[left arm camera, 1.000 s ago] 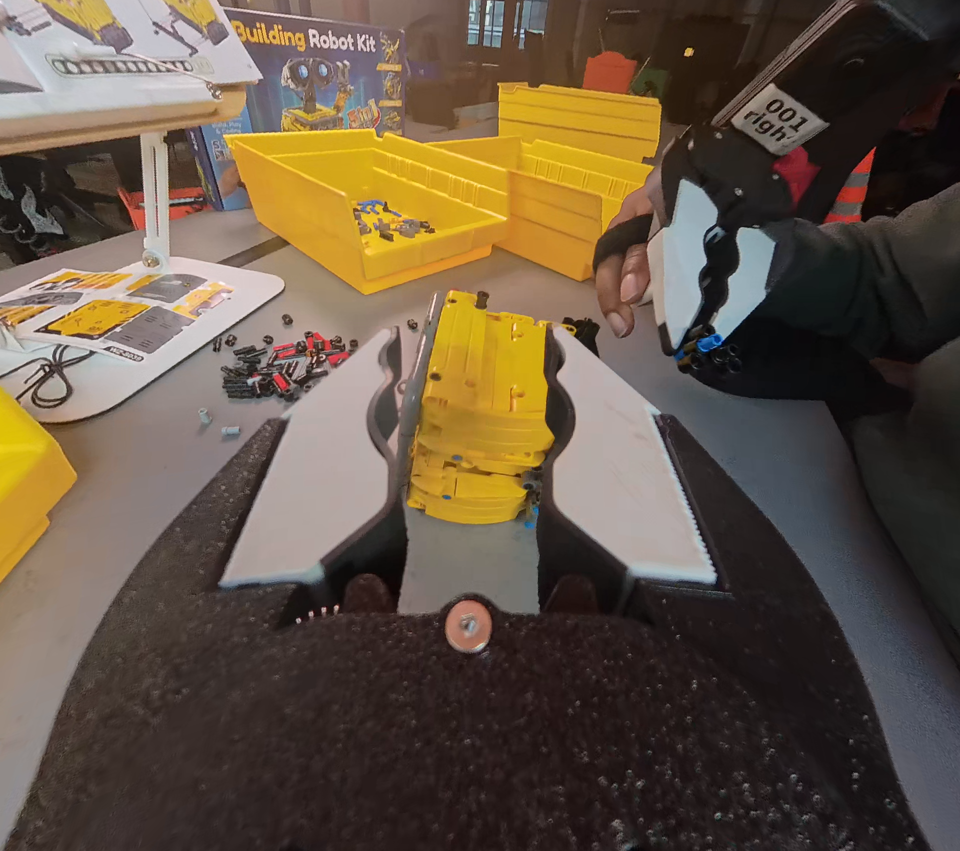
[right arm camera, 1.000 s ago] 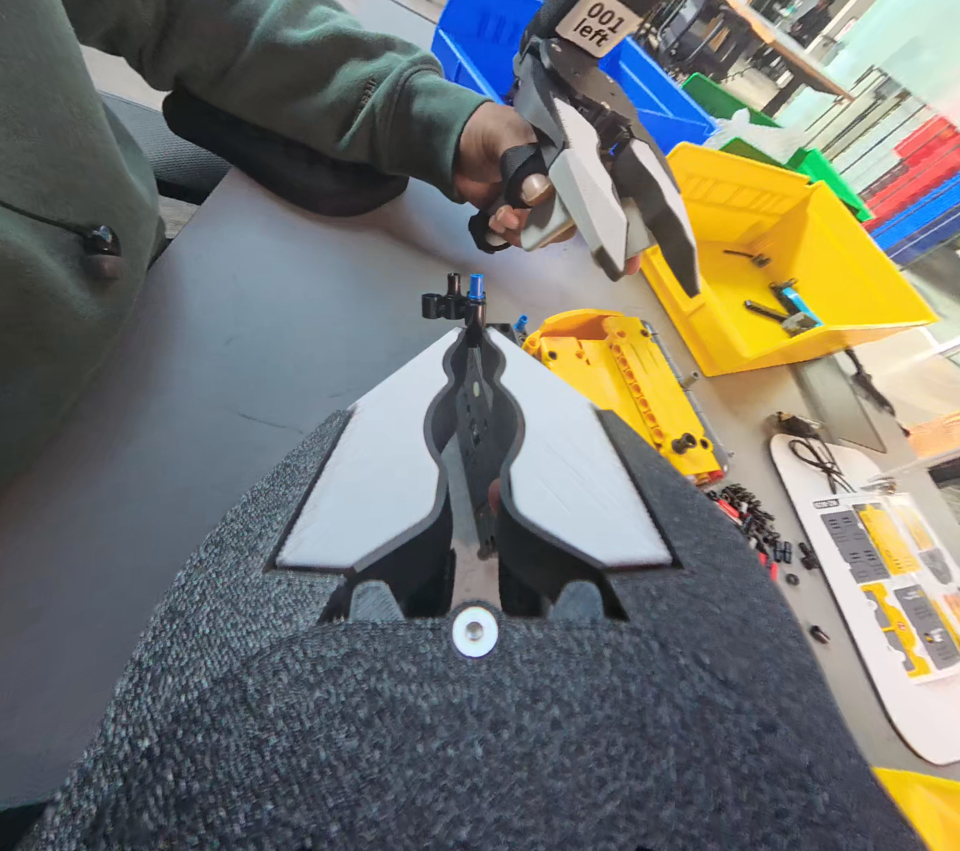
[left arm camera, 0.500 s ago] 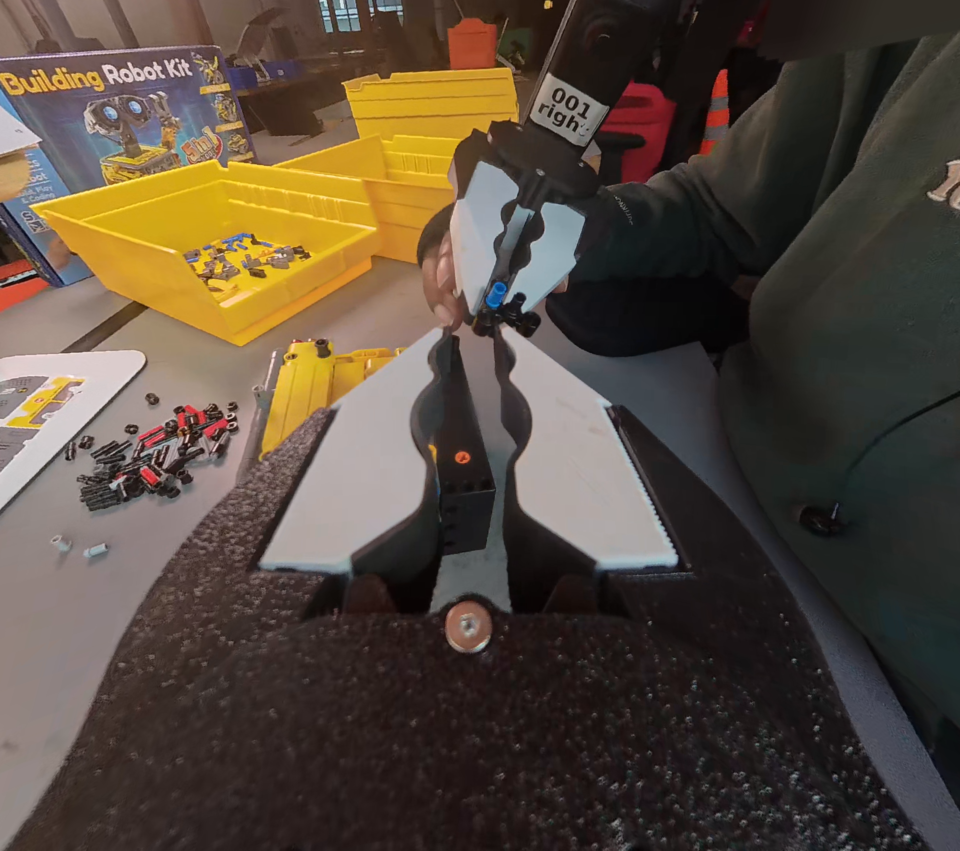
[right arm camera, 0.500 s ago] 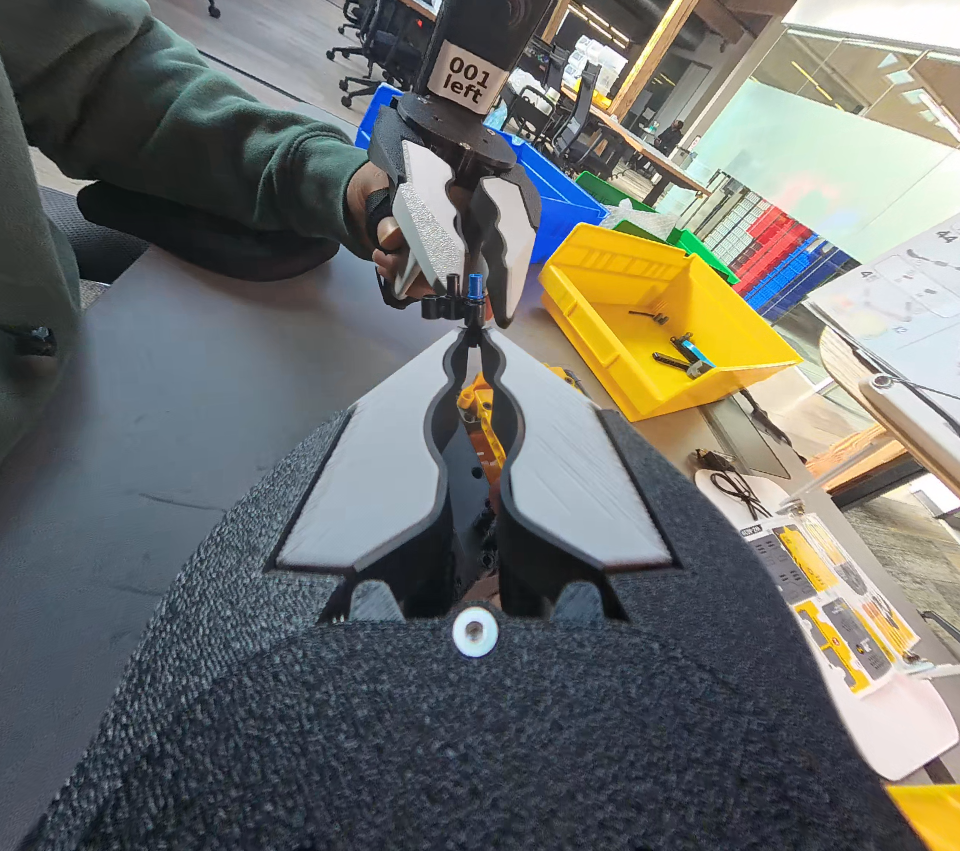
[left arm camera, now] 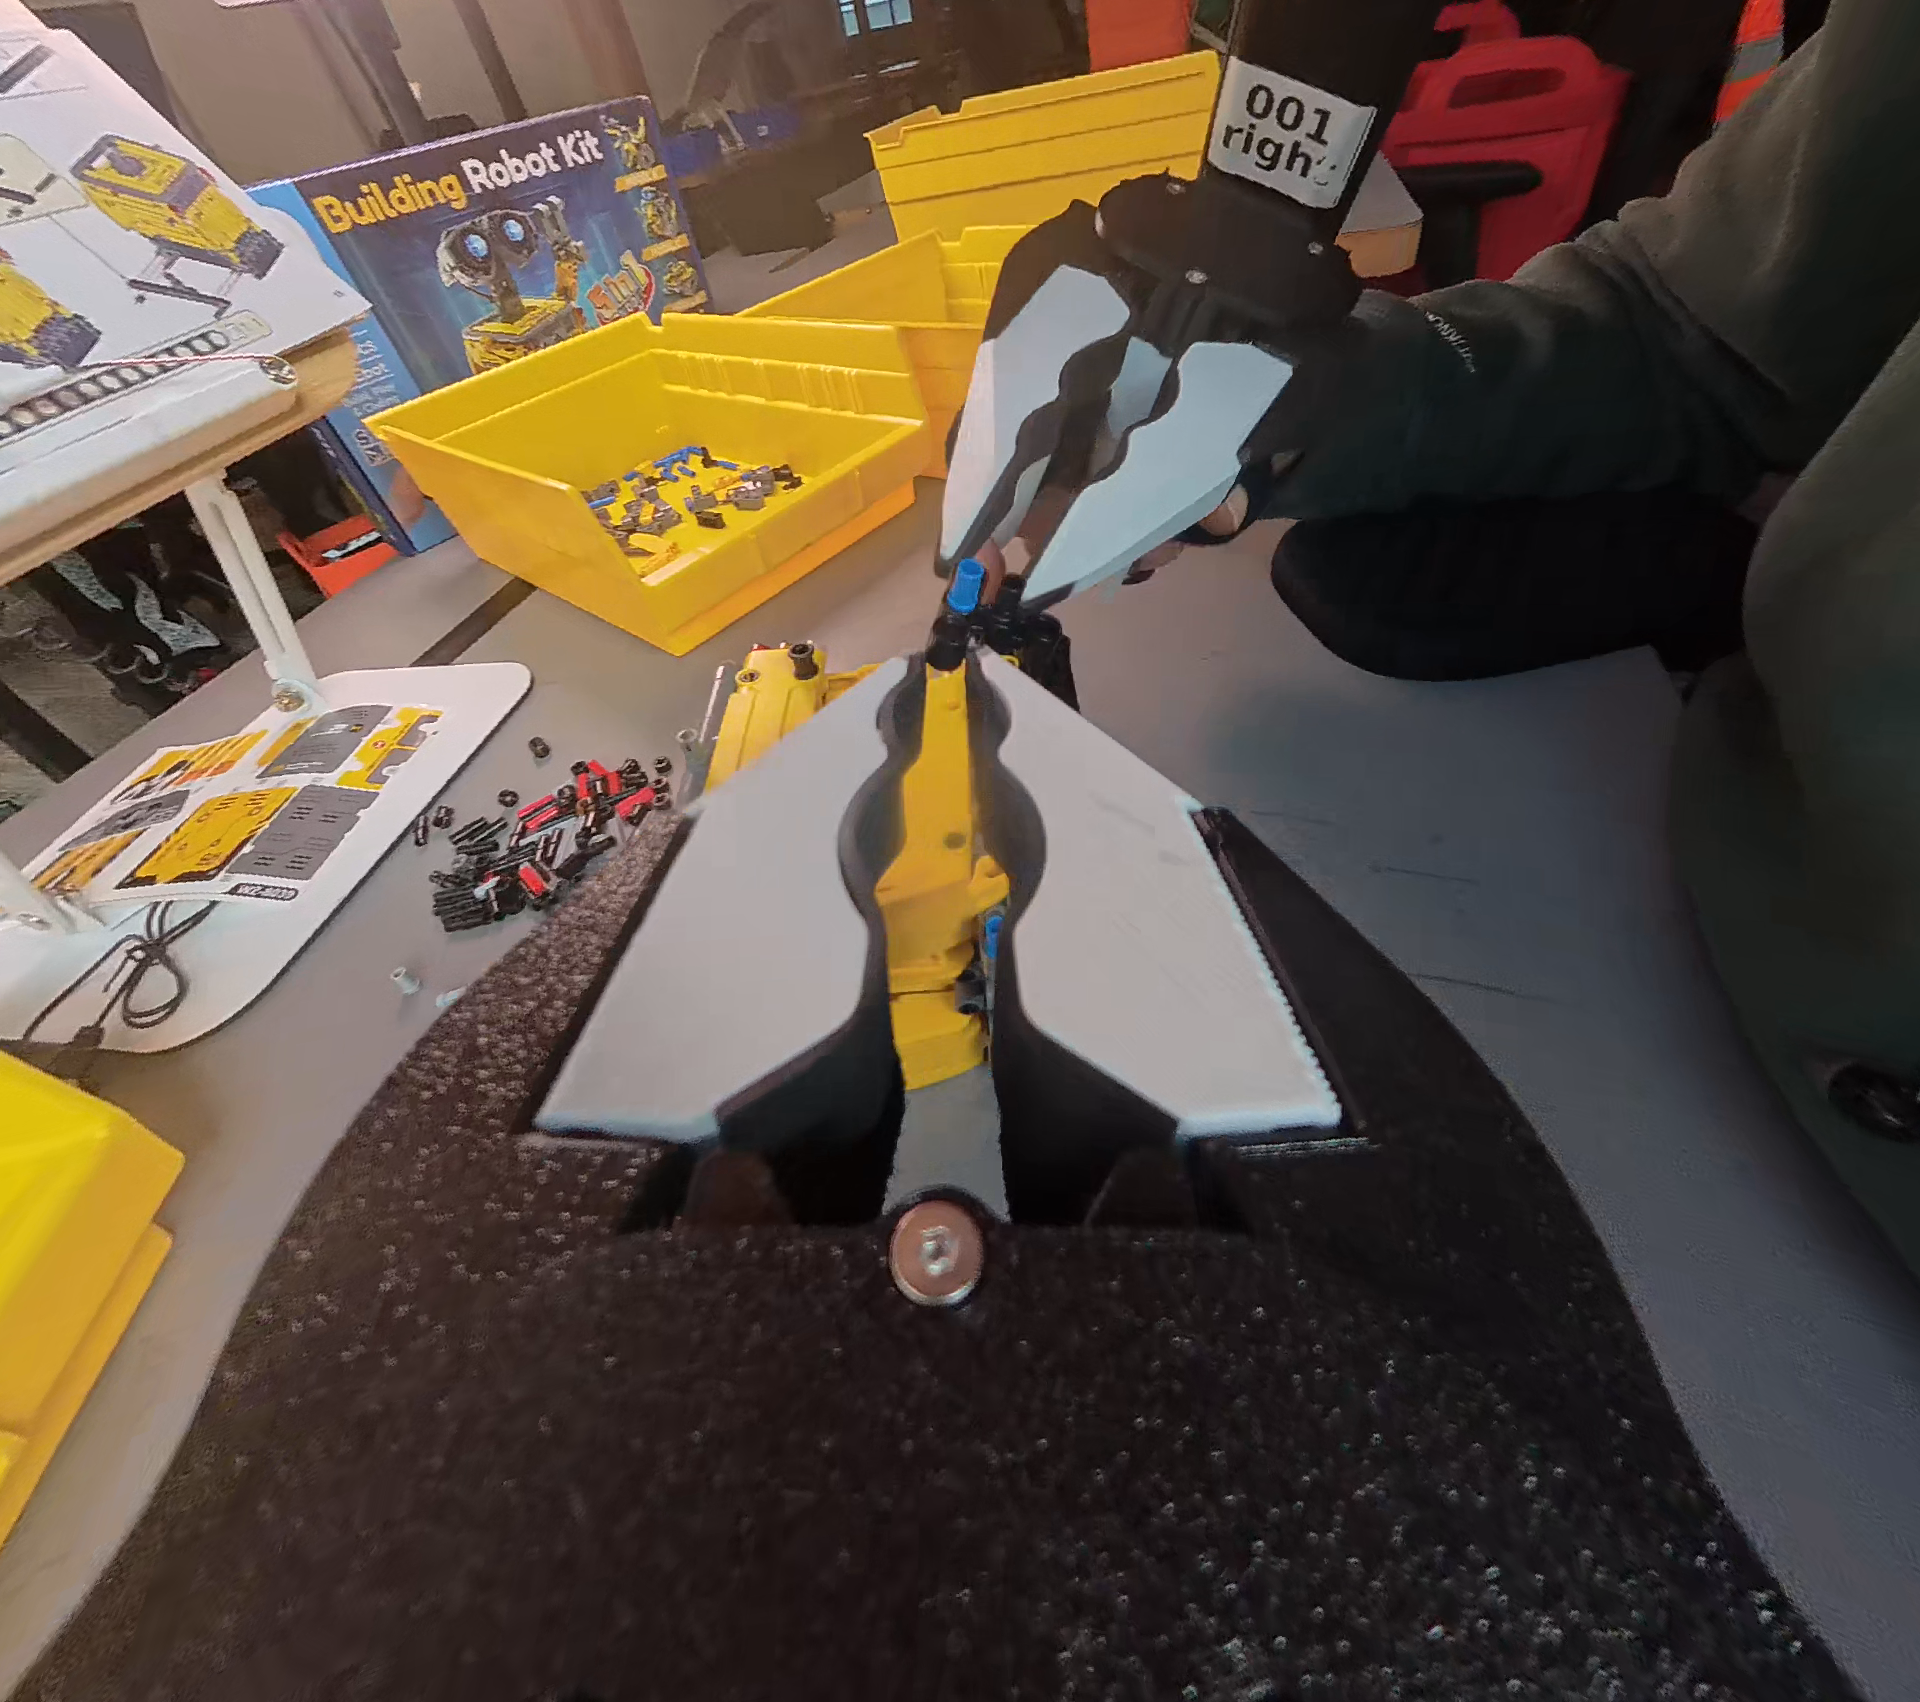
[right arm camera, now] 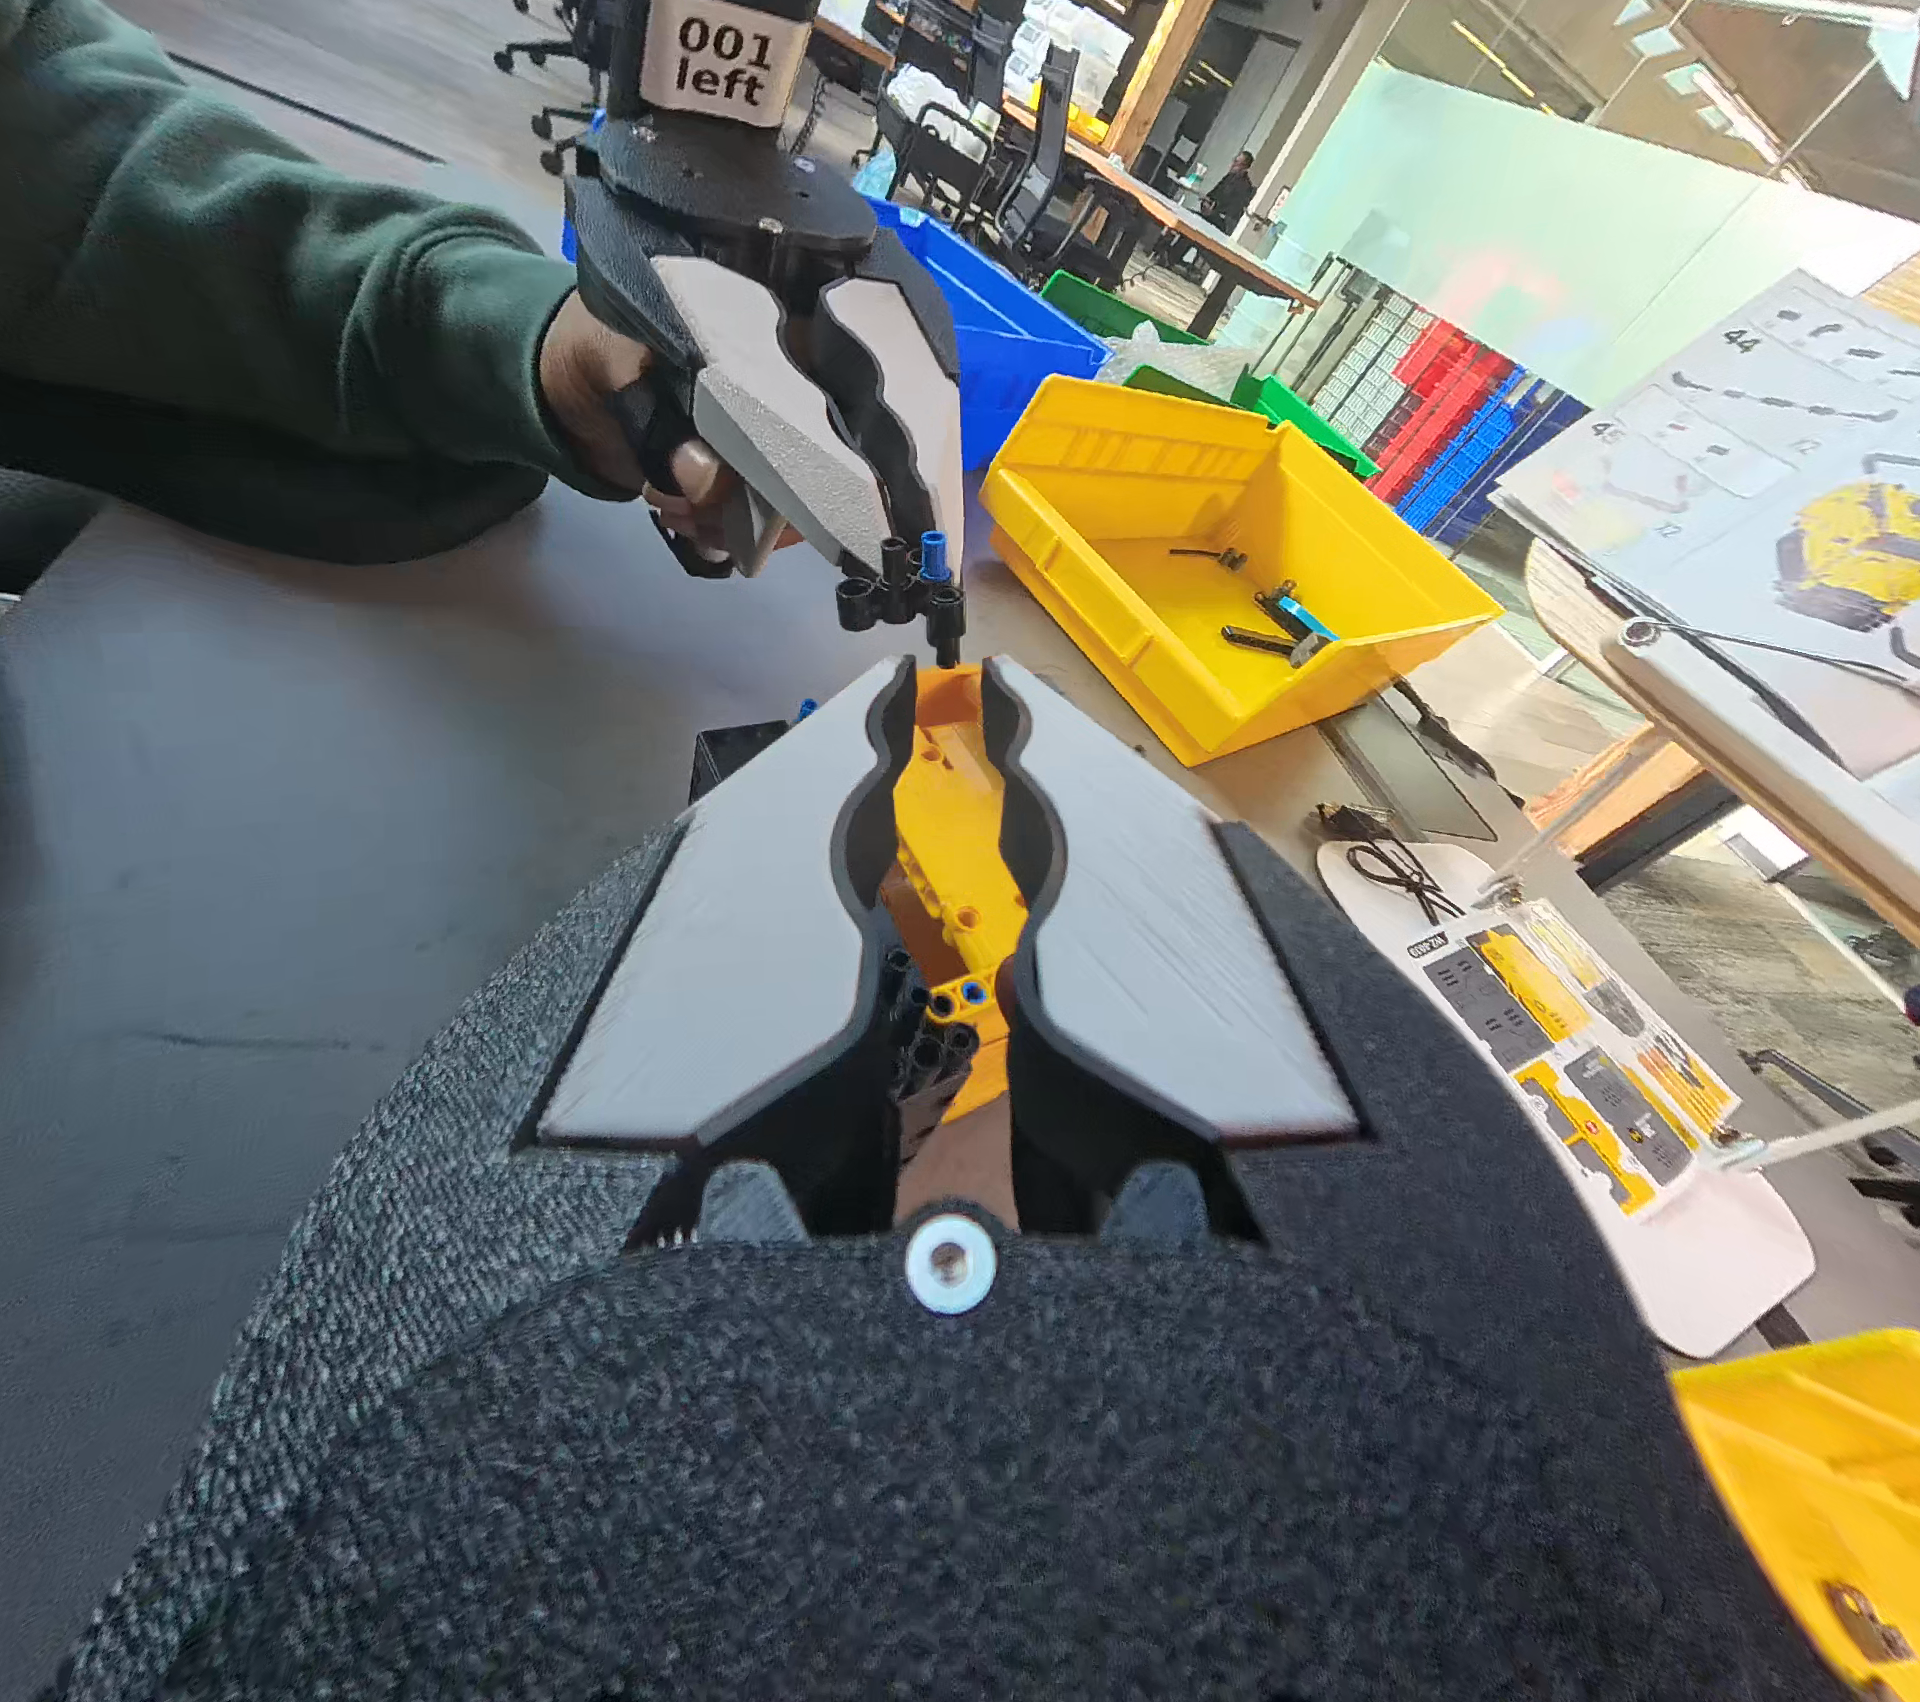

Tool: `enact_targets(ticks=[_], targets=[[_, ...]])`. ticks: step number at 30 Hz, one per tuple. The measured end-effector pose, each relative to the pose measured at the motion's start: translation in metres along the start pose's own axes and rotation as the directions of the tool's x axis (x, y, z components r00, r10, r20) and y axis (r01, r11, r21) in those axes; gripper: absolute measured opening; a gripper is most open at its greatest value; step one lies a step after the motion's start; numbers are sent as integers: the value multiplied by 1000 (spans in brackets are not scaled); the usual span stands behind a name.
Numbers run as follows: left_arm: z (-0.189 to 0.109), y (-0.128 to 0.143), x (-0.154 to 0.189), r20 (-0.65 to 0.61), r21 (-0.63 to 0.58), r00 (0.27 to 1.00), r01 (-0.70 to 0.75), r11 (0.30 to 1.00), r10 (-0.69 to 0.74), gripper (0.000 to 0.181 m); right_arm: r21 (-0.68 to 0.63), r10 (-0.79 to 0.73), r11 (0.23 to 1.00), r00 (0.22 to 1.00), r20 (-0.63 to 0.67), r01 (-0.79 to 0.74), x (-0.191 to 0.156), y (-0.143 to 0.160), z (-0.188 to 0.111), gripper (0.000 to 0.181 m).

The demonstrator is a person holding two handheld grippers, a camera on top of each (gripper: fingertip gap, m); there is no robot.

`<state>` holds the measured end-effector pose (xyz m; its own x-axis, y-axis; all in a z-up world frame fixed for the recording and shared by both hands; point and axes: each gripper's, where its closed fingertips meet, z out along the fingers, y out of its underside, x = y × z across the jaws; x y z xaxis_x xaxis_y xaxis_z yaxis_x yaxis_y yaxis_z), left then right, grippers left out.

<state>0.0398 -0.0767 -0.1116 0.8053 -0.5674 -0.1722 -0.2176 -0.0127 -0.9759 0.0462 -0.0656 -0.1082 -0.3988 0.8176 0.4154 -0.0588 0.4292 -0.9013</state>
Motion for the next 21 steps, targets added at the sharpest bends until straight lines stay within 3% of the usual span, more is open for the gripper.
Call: enact_targets(ticks=[8, 21], targets=[[2, -10, -1, 26, 88, 999, 21, 996, -23, 6, 32, 48, 998, 999, 21, -49, -7, -8, 5, 30], [12, -1, 4, 3, 81, 999, 49, 996, -49, 6, 48, 83, 995, 996, 30, -84, -6, -8, 4, 26]])
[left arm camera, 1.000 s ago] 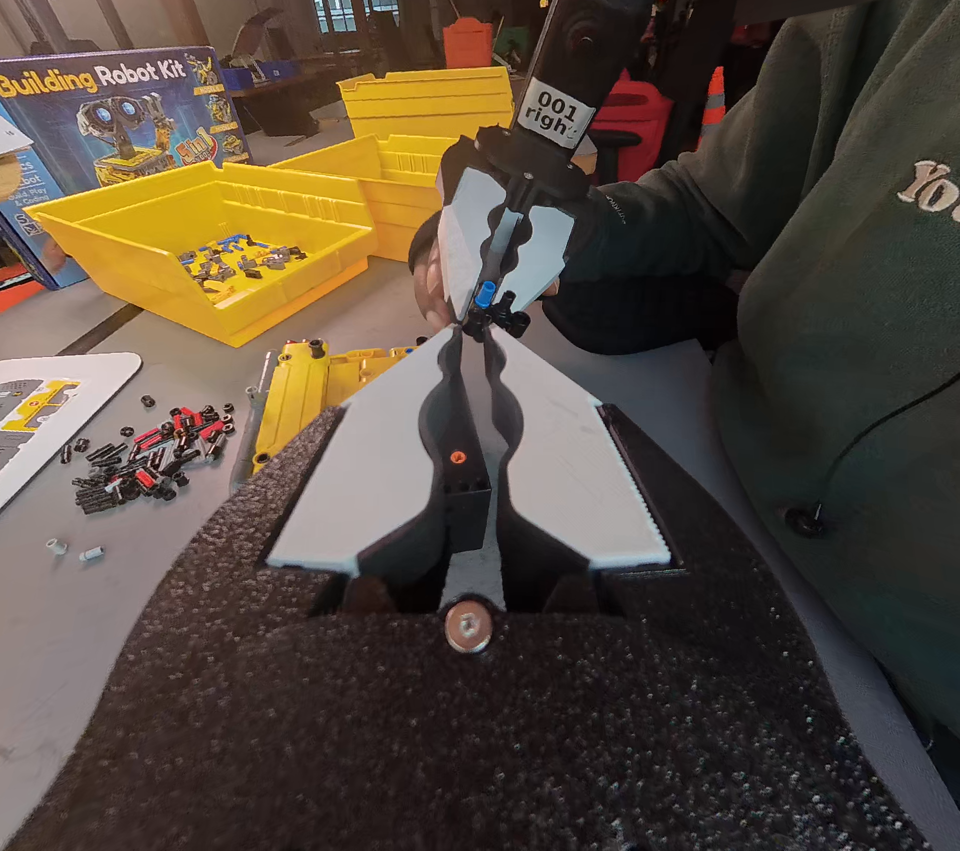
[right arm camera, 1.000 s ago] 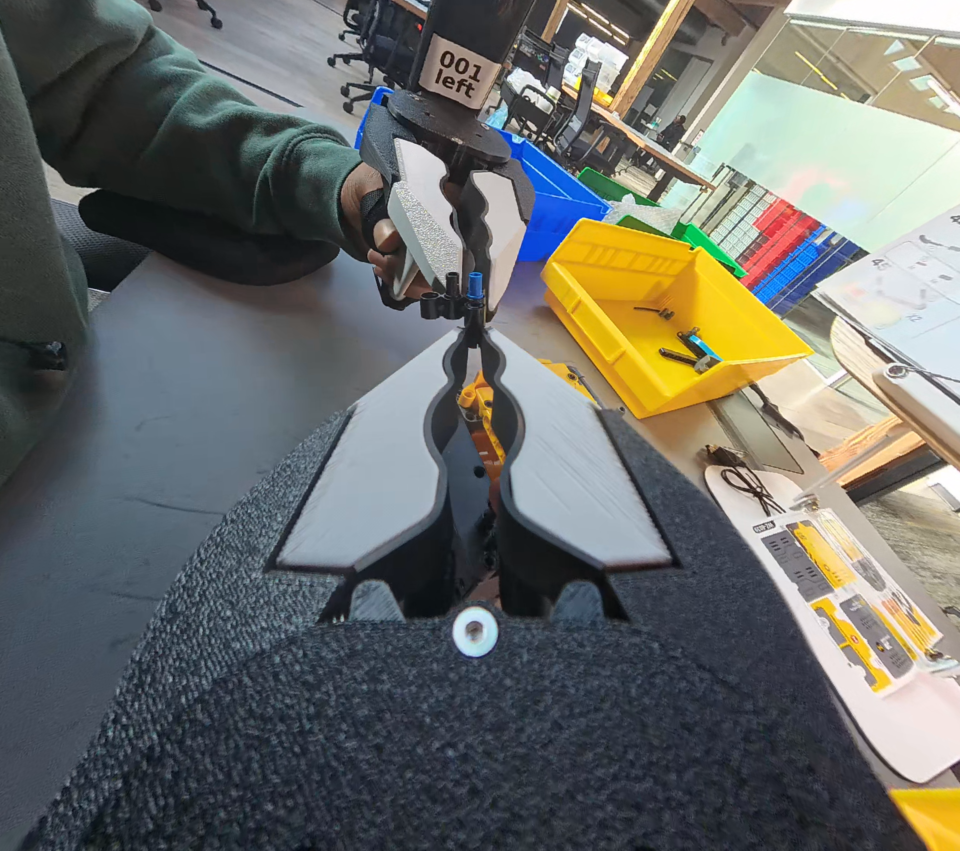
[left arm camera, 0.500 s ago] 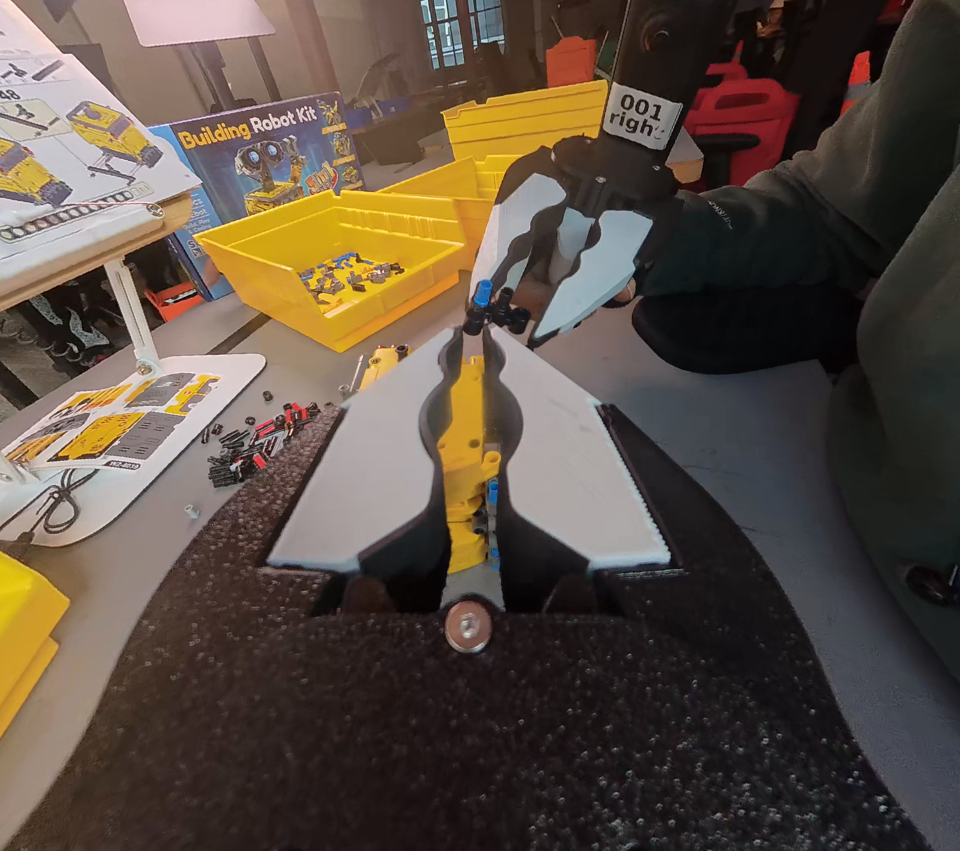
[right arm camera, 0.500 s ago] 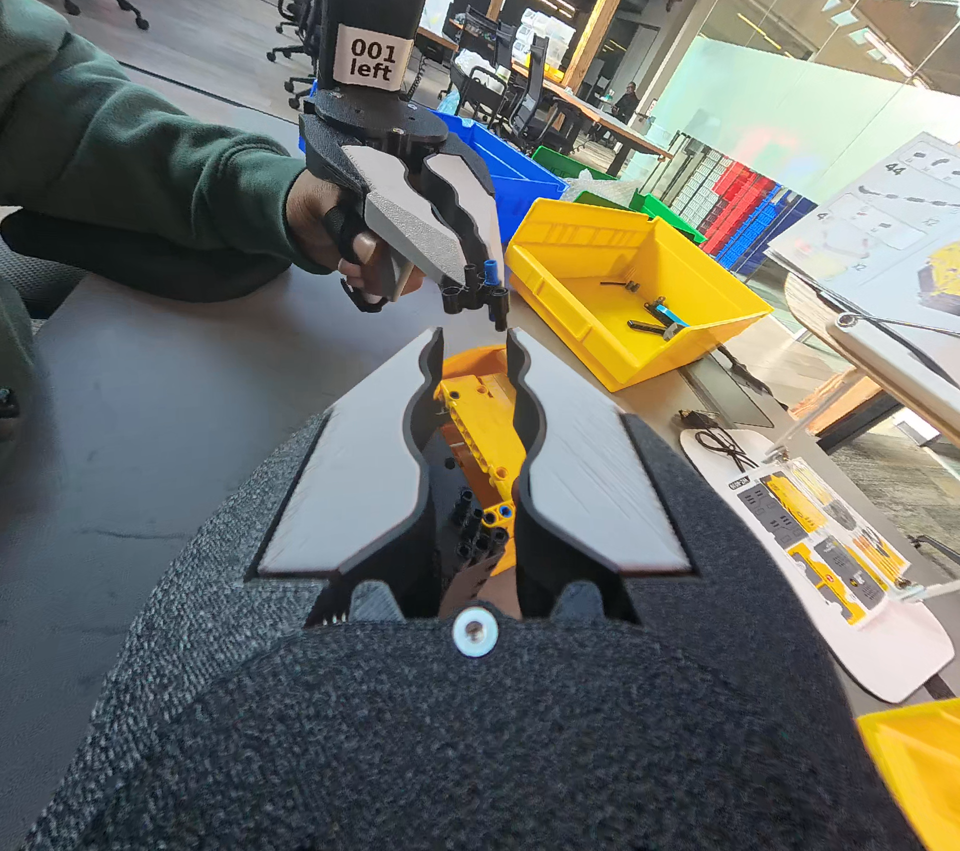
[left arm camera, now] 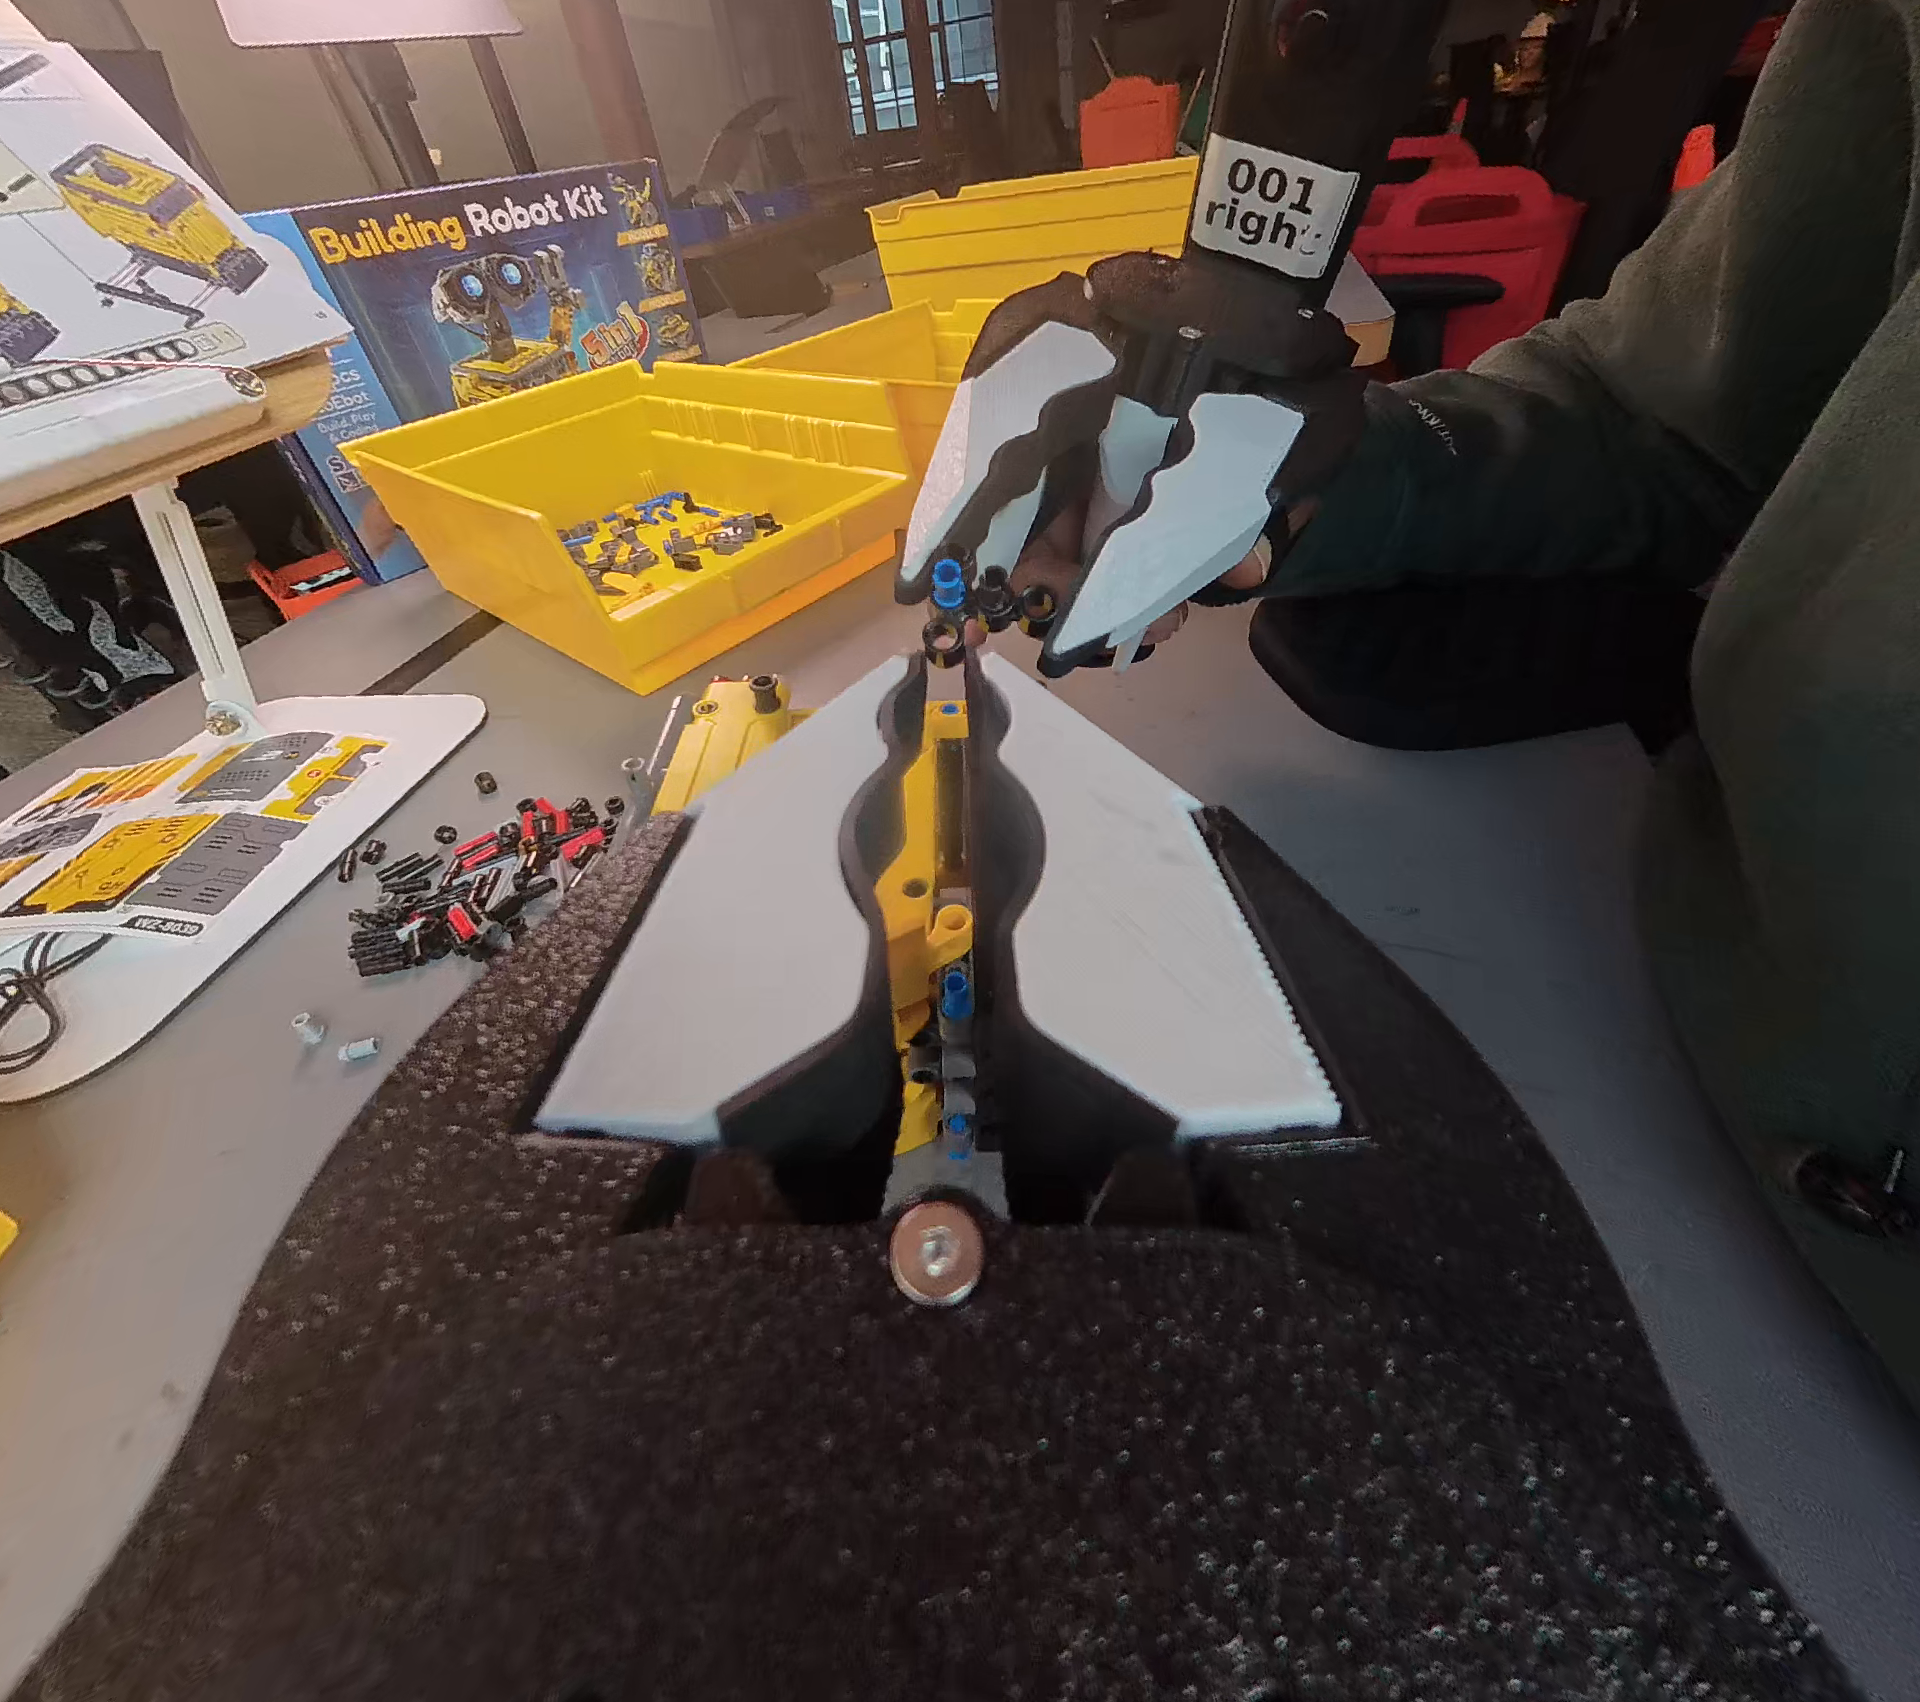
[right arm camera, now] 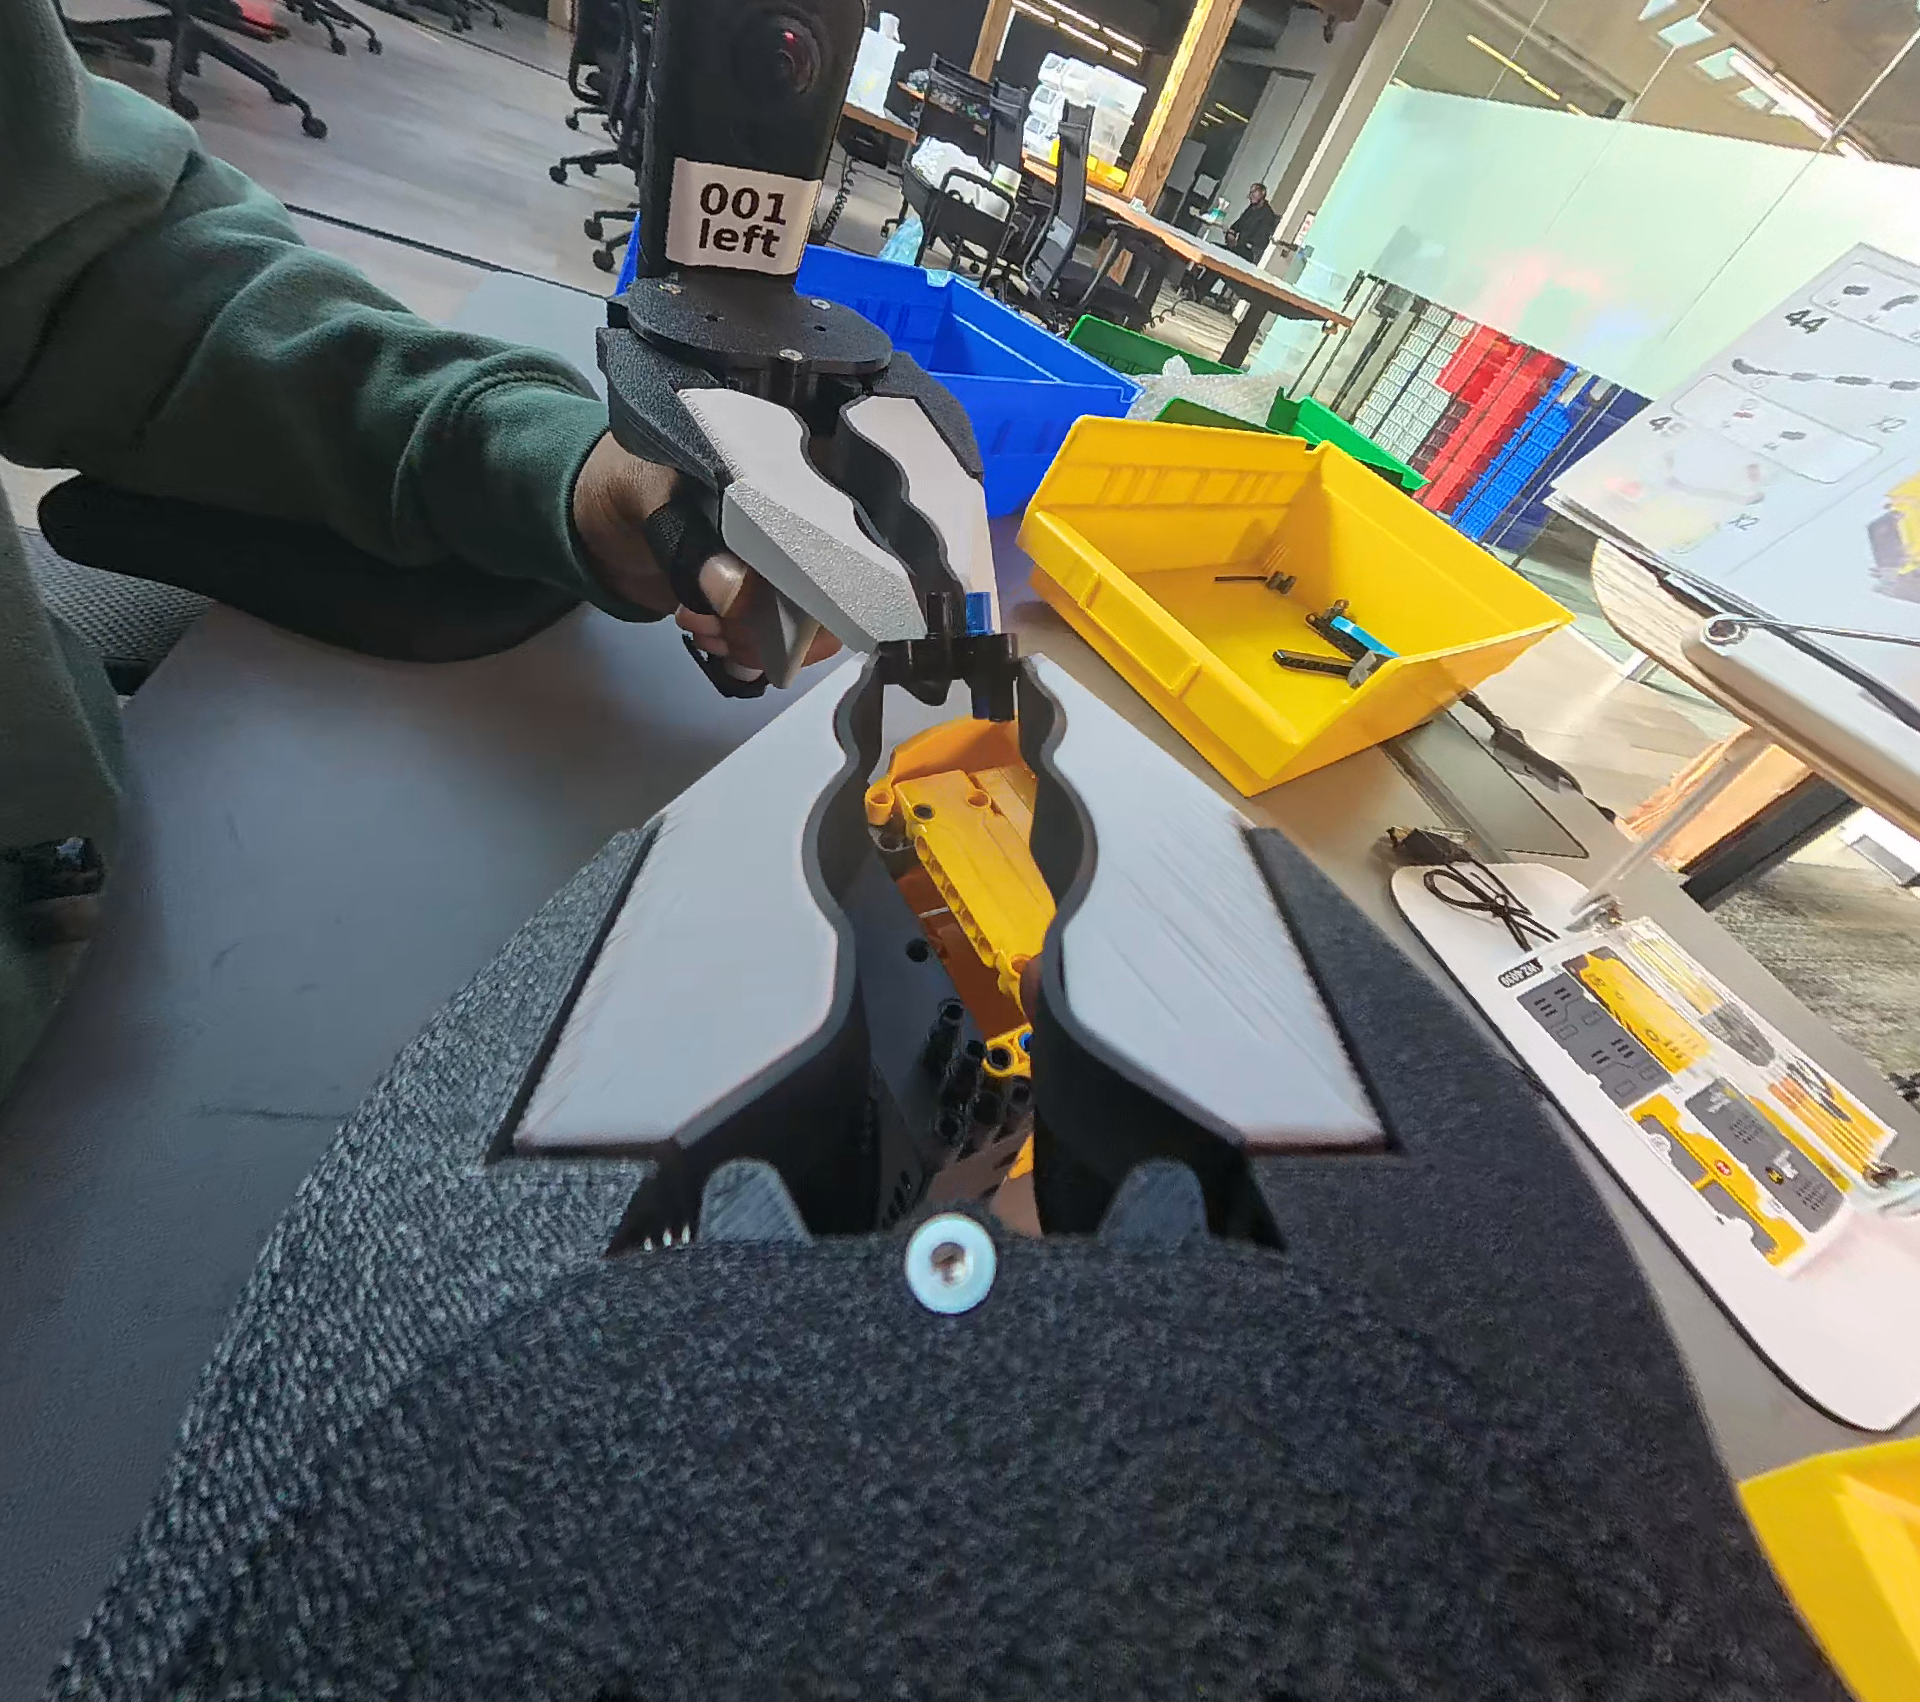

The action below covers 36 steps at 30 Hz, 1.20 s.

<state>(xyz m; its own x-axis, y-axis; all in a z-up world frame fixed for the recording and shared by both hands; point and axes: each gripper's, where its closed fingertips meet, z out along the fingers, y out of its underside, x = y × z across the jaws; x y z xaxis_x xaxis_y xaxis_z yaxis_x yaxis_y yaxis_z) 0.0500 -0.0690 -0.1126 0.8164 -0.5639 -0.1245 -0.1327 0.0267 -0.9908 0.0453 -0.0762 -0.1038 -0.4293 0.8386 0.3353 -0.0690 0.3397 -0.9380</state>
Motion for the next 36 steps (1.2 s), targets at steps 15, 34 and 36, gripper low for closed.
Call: enact_targets(ticks=[15, 34, 36], targets=[[-22, -3, -49, 192, 58, 977, 82, 995, -92, 6, 14, 261, 958, 848, -461, -288, 252, 7, 61, 76], [-27, 11, -62, 212, 35, 968, 133, 991, -137, 6, -13, 101, 989, 738, -667, -147, 318, 33, 92, 31], [-29, 10, -64, 221, 43, 965, 134, 990, -140, 5, -13, 98, 990, 741, -665, -142, 316, 29, 78, 42]])
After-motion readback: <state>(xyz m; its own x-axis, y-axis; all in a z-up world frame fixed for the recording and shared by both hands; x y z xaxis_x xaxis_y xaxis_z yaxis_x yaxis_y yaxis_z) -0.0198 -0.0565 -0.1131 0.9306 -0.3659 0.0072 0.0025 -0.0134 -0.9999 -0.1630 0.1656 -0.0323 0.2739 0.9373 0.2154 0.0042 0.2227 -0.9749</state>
